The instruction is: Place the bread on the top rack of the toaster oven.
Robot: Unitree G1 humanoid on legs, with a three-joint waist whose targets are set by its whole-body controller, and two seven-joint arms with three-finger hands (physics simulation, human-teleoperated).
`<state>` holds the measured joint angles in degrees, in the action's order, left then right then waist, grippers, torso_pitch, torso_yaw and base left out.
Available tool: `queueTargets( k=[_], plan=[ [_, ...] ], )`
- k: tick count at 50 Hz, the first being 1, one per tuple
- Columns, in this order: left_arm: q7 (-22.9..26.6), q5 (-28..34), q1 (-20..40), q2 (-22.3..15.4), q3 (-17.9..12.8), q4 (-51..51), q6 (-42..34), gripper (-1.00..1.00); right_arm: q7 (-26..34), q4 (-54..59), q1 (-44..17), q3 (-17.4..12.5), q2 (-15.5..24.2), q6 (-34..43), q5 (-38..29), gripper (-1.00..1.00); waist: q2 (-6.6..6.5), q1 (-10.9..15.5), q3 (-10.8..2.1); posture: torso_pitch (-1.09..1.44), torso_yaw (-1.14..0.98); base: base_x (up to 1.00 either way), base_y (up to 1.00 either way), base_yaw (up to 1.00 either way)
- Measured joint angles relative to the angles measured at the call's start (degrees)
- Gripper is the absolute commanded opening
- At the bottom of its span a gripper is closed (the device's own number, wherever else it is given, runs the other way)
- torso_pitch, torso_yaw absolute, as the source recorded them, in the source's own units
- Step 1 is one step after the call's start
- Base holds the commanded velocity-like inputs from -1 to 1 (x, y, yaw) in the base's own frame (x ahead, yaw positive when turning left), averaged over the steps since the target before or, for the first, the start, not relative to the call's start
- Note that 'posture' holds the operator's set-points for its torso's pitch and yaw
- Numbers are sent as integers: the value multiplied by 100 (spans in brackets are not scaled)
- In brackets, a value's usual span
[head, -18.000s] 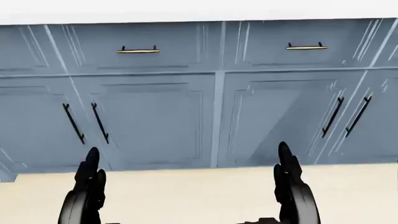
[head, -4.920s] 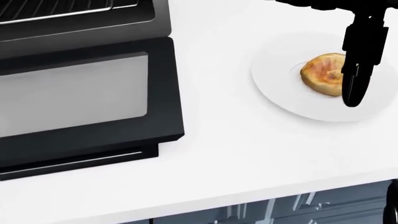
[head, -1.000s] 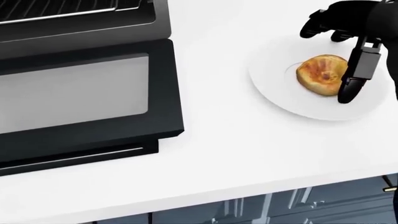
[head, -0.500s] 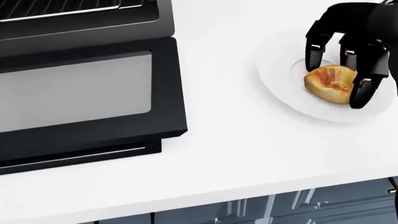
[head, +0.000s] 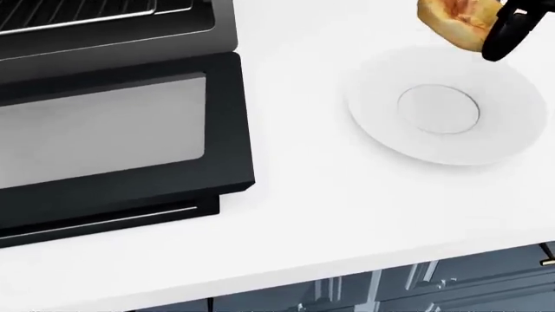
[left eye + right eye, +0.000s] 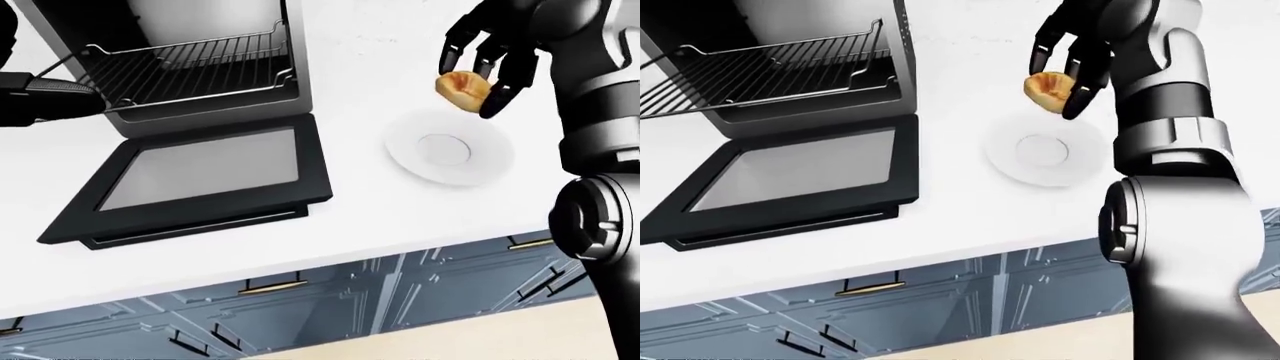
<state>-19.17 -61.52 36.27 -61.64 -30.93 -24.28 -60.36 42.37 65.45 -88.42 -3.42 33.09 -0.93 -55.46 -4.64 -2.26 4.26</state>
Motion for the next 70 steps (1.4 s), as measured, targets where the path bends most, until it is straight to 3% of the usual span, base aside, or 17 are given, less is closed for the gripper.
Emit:
queueTargets(
  k=[17,28,41,50,62,70],
  plan=[
    [12,-63,-80,-79,-117,59,50,100,-24,296,-1502,-9,-207,815,620,-92,-40,-25,49,0,0,0,0,0],
    [-62,-196,-87,-157,-101,71,97,100,40,213,-2235,0,-571,1283,915,-91,-91,-53,89,0,0,0,0,0],
    [-90,-345,-123,-281,-153,128,164,100,-2,-486,-2709,56,-1585,2433,1572,-91,-146,-81,128,0,0,0,0,0],
    [-84,-375,-192,-310,-148,171,242,100,-42,-1141,-2528,283,-2016,2934,1806,-92,-159,-99,134,0,0,0,0,0],
    [-149,-590,-289,-506,-309,238,290,100,208,-2138,-2140,587,-2537,3374,1645,-91,-183,-128,133,0,0,0,0,0],
    [-209,-693,-369,-558,-277,236,434,100,175,-2093,-2205,602,-2900,3530,1470,-91,-230,-139,147,0,0,0,0,0]
  ],
)
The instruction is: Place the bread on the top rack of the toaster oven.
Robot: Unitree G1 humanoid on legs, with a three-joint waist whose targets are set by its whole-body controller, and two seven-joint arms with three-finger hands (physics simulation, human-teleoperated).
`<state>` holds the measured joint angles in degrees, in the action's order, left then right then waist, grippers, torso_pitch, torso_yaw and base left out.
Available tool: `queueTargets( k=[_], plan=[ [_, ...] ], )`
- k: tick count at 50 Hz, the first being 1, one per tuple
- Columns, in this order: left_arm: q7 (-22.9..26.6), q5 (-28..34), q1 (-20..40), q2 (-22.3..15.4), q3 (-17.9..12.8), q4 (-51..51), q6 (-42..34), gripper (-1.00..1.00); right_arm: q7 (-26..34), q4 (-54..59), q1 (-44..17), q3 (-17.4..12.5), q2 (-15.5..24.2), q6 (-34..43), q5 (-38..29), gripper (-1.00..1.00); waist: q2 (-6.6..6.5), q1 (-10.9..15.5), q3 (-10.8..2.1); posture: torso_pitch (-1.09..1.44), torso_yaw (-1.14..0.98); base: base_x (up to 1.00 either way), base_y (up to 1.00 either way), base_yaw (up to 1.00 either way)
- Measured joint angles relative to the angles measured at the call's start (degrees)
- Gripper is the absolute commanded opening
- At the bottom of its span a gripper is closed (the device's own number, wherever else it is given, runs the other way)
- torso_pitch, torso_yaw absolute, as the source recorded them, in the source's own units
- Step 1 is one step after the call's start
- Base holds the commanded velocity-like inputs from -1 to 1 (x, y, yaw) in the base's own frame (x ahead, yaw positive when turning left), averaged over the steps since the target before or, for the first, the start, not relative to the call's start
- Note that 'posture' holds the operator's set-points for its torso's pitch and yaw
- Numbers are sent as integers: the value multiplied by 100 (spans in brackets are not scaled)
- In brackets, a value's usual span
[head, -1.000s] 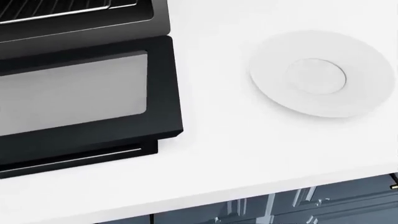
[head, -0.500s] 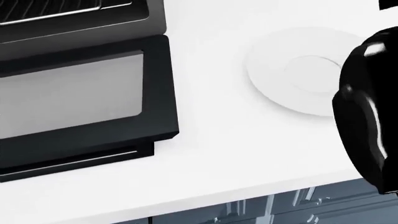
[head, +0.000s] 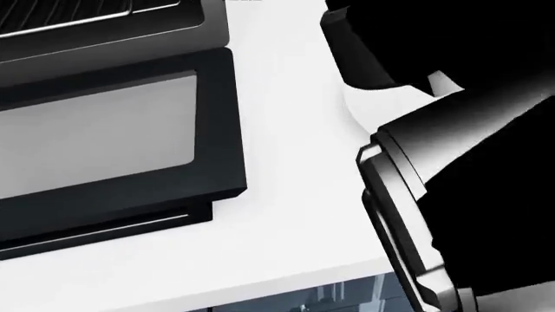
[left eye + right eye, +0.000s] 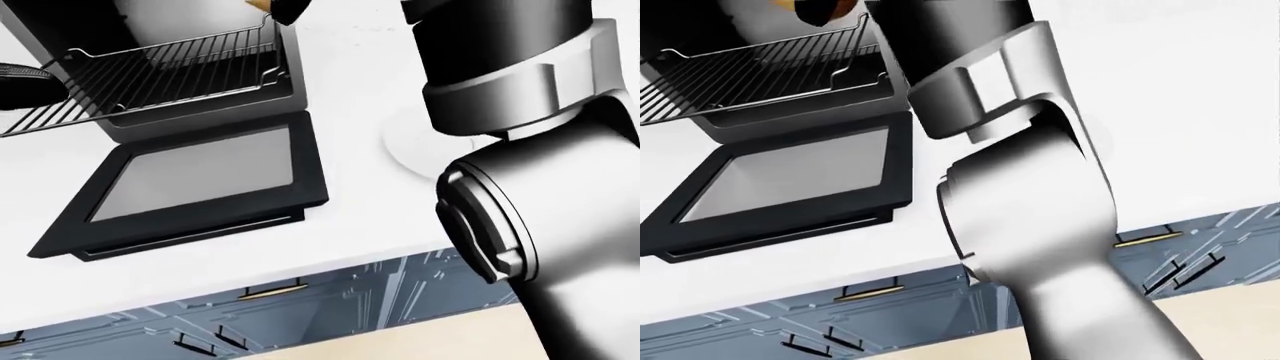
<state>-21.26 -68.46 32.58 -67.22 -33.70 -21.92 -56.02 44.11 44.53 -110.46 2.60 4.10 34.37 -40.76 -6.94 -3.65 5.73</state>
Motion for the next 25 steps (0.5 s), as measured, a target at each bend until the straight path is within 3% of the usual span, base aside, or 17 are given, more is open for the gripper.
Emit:
queueTargets(
  k=[19,25],
  plan=[
    [51,-127,-337,-102,-373,50,84,100,-619,401,-332,-15,-604,201,32,-91,-48,-37,-16,0,0,0,0,0],
    [38,-221,-396,-167,-425,75,121,100,-923,314,-144,62,-808,269,120,-92,-60,-35,-35,0,0,0,0,0]
  ],
)
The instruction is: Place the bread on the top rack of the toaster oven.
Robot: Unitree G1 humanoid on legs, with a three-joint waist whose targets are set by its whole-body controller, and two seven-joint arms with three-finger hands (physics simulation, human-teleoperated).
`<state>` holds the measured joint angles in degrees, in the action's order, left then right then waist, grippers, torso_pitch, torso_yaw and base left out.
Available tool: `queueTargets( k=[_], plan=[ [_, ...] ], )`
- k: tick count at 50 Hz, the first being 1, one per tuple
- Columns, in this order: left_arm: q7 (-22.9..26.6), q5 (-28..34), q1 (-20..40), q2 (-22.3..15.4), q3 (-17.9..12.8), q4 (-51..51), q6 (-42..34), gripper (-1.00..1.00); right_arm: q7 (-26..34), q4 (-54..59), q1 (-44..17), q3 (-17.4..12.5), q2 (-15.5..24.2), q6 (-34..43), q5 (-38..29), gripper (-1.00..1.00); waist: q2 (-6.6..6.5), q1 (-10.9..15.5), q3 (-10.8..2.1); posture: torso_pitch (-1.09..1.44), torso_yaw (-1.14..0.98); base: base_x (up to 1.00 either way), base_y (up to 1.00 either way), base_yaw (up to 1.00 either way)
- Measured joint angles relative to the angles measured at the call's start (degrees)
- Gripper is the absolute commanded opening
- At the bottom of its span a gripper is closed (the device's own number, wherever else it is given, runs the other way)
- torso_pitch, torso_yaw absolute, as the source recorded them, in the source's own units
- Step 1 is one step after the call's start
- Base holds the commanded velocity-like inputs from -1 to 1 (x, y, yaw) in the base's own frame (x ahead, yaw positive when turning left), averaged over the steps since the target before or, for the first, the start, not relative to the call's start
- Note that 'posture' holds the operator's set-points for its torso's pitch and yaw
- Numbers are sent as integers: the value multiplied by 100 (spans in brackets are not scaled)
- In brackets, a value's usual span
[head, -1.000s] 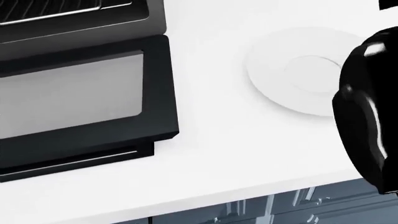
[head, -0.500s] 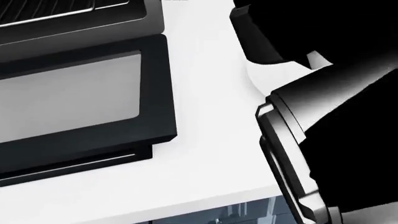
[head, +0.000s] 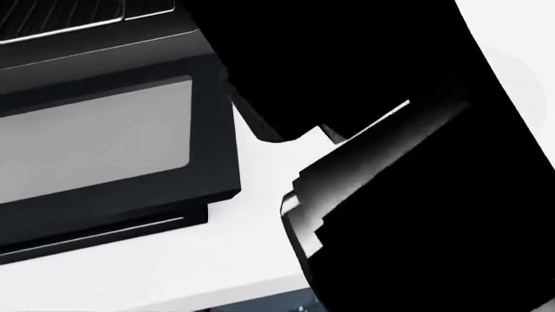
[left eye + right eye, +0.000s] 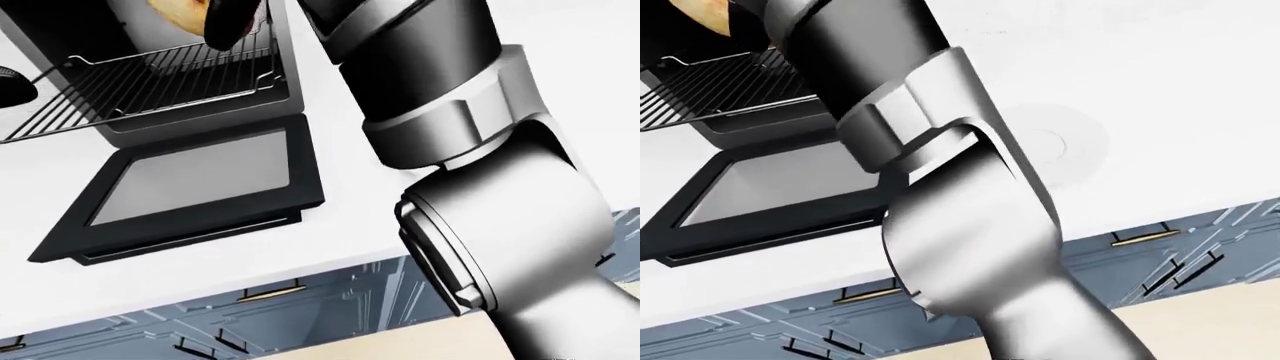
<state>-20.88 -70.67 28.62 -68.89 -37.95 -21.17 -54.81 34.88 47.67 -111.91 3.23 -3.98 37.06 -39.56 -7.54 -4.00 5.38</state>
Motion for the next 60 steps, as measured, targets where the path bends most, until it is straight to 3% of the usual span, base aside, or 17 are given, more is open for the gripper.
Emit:
queueTargets(
  k=[22,26,41,54,55,56,57,58,60],
  plan=[
    [-93,-156,-47,-101,47,40,153,100,-135,469,294,101,-80,-237,-5,-91,-9,23,-23,0,0,0,0,0],
    [-136,-233,-60,-97,37,-3,136,100,-480,997,281,-76,-112,-287,106,-91,-12,28,-42,0,0,0,0,0],
    [-100,-219,-52,-84,67,54,176,100,-909,1337,-17,-105,-106,-322,401,-91,-19,26,-43,0,0,0,0,0],
    [-136,-236,-50,-74,100,45,201,100,-1132,1319,272,-32,-86,-366,452,-91,-15,46,-39,0,0,0,0,0],
    [-141,-244,-46,-77,107,38,195,100,-1139,1296,287,-29,-89,-383,449,-87,-15,46,-40,0,0,0,0,0],
    [-144,-253,-46,-78,105,32,190,100,-1133,1294,292,-23,-87,-396,442,-43,-15,45,-42,0,0,0,0,0],
    [-144,-255,-48,-74,104,24,193,100,-1146,1310,290,-39,-84,-407,447,66,-16,46,-44,0,0,0,0,0],
    [-142,-244,-54,-55,106,14,205,100,-1169,1346,279,-70,-77,-415,464,100,-18,49,-47,0,0,0,0,0],
    [-129,-199,-67,-6,136,-4,229,100,-1260,1456,249,-127,-39,-441,508,100,-17,58,-55,0,0,0,0,0]
  ],
)
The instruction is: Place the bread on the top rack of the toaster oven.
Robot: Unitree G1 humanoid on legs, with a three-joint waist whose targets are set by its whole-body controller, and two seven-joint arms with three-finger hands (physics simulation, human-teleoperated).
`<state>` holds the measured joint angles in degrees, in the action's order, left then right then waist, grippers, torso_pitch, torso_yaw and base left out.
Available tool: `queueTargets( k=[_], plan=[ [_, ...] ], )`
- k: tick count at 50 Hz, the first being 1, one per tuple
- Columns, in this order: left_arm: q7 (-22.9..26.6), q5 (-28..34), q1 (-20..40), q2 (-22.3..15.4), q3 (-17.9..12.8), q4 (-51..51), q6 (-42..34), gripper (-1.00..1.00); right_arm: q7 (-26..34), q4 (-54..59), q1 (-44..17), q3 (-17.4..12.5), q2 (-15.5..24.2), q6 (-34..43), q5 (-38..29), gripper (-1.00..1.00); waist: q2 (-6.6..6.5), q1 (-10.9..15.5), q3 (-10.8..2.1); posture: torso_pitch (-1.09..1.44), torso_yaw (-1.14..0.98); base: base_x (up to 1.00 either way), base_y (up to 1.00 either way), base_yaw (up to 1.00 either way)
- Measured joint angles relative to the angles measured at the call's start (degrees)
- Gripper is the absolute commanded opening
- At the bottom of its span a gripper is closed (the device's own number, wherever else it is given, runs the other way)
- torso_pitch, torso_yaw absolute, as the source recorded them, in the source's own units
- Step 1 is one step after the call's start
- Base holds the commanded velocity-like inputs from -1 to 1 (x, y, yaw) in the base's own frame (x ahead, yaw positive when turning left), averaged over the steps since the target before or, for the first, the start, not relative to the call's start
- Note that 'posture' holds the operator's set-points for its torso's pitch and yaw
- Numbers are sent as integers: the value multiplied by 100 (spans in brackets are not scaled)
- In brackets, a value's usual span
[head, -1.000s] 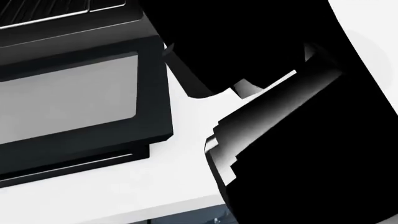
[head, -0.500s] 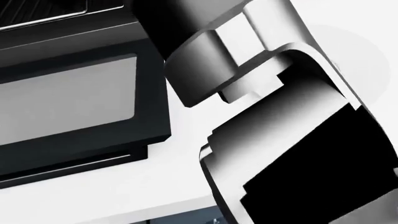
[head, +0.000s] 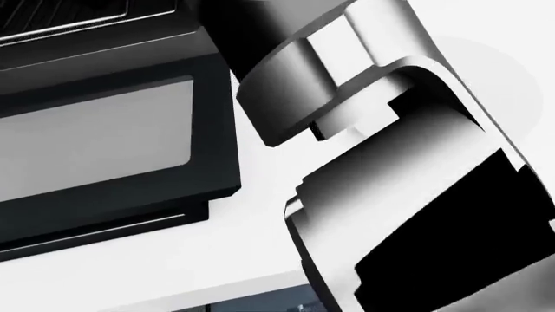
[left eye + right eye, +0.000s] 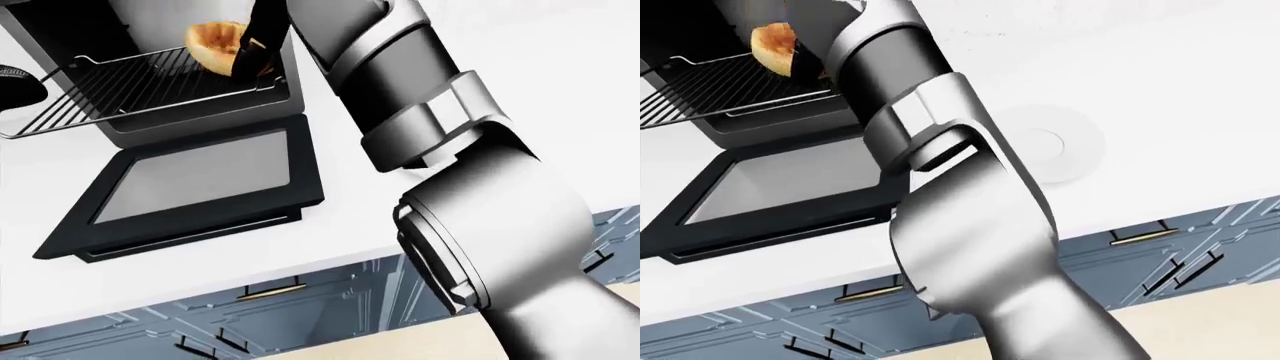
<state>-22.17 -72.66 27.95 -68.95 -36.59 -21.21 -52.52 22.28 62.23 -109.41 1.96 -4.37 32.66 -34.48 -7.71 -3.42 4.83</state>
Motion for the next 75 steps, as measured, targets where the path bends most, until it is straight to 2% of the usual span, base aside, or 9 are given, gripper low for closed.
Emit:
queueTargets(
  k=[14,24,37,45,54,60,68,72,75],
  plan=[
    [45,70,-1,30,-91,42,-47,100,-50,86,-41,5,121,69,126,100,5,4,0,0,0,0,0,0],
    [86,119,-5,42,-92,78,-97,100,-163,-168,-60,-349,470,137,652,100,54,23,7,0,0,0,0,0],
    [-37,156,449,101,459,71,-63,100,519,-4228,1683,-248,952,1716,1567,100,190,99,40,0,0,0,0,0],
    [-21,184,557,-17,441,111,-111,100,517,-6347,2436,-687,1278,2967,2158,100,258,150,54,0,0,0,0,0],
    [-61,-109,799,-536,505,365,-79,100,-40,-7088,2510,-1249,2042,3462,3343,100,340,141,15,0,0,0,0,0],
    [-166,-272,990,-757,835,439,181,100,-761,-6707,2767,-1659,2696,3226,4163,100,348,196,33,0,0,0,0,0],
    [-186,-467,981,-1006,911,505,220,100,-1442,-6851,3139,-1815,3358,2992,5273,100,367,189,50,0,0,0,0,0],
    [-142,-723,1230,-1533,1207,766,363,100,-1662,-6675,2992,-1679,3741,2855,5661,100,393,187,55,0,0,0,0,0],
    [-129,-963,1069,-1935,1100,880,585,100,-1722,-6546,2954,-1706,3947,2696,5851,100,403,188,43,0,0,0,0,0]
  ],
)
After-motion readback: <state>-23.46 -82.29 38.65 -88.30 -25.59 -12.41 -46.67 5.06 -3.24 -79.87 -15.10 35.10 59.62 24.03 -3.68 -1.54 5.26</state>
